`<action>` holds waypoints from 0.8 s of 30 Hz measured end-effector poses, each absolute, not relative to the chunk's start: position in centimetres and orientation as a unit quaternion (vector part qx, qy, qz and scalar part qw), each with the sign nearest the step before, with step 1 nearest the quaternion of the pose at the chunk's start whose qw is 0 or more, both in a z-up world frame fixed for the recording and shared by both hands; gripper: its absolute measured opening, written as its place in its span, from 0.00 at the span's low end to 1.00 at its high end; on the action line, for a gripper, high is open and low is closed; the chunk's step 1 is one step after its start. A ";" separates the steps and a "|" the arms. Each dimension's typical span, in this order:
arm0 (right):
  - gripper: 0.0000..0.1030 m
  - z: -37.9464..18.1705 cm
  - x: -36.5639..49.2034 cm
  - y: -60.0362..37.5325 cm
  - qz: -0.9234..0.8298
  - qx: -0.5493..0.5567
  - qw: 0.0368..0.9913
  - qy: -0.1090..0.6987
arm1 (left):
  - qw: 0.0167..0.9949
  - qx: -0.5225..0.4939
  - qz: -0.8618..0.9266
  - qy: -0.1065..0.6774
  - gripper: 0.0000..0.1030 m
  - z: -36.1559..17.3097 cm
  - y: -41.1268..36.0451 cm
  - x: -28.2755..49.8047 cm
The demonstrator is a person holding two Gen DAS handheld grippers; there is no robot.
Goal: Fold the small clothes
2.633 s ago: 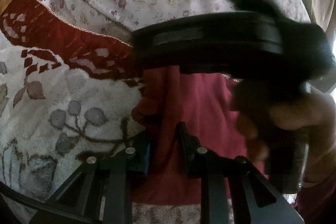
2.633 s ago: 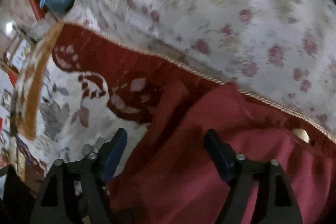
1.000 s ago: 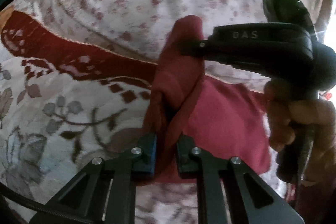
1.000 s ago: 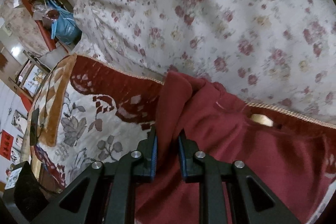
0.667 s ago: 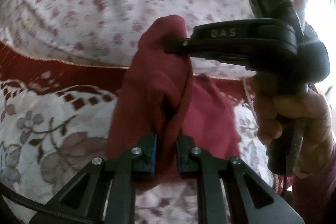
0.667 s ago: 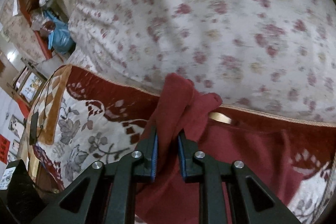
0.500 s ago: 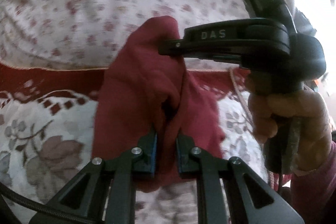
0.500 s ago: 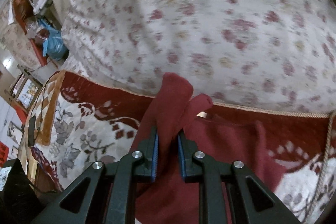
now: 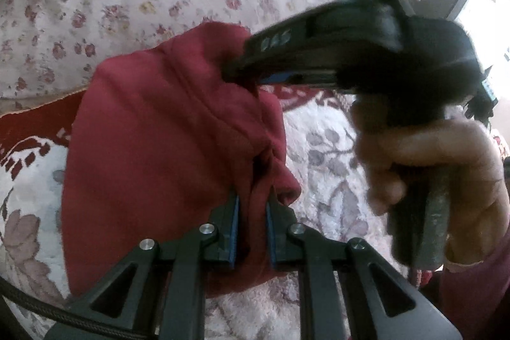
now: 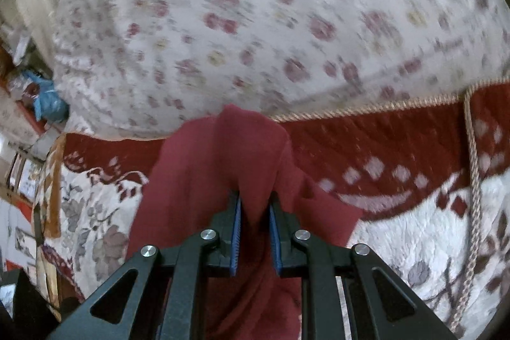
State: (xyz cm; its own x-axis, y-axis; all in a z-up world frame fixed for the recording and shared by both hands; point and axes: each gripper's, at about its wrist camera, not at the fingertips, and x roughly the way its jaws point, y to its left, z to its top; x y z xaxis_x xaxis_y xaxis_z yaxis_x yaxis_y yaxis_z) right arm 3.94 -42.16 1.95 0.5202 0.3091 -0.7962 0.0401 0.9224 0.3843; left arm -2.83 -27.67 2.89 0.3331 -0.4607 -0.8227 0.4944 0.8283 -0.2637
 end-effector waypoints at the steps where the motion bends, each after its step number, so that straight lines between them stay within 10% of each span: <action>1: 0.17 1.2 4.0 -42.3 0.071 0.181 0.850 0.489 | 0.813 0.015 -0.296 0.502 0.15 2.8 -27.6 -2.9; 9: 0.43 3.0 -0.1 -42.9 0.076 0.219 0.858 0.459 | 0.829 0.055 -0.321 0.455 0.53 6.6 -22.1 -6.1; 13: 0.71 4.8 -4.2 -40.0 0.111 0.197 0.863 0.452 | 0.859 0.083 -0.260 0.432 0.53 6.8 -18.3 -6.0; 16: 0.73 3.7 -5.5 -37.7 0.126 0.184 0.856 0.467 | 0.861 0.059 -0.227 0.451 0.53 5.8 -16.5 -4.2; 17: 0.69 3.1 -5.8 -37.1 0.126 0.174 0.856 0.470 | 0.862 0.049 -0.220 0.455 0.53 5.4 -16.3 -3.7; 20: 0.15 1.1 -6.4 -35.9 0.113 0.132 0.852 0.493 | 0.861 0.040 -0.205 0.464 0.53 4.8 -15.7 -3.3; 24: 0.11 1.3 -8.6 -37.0 0.111 0.117 0.864 0.477 | 0.861 0.040 -0.203 0.464 0.62 3.8 -15.1 -3.8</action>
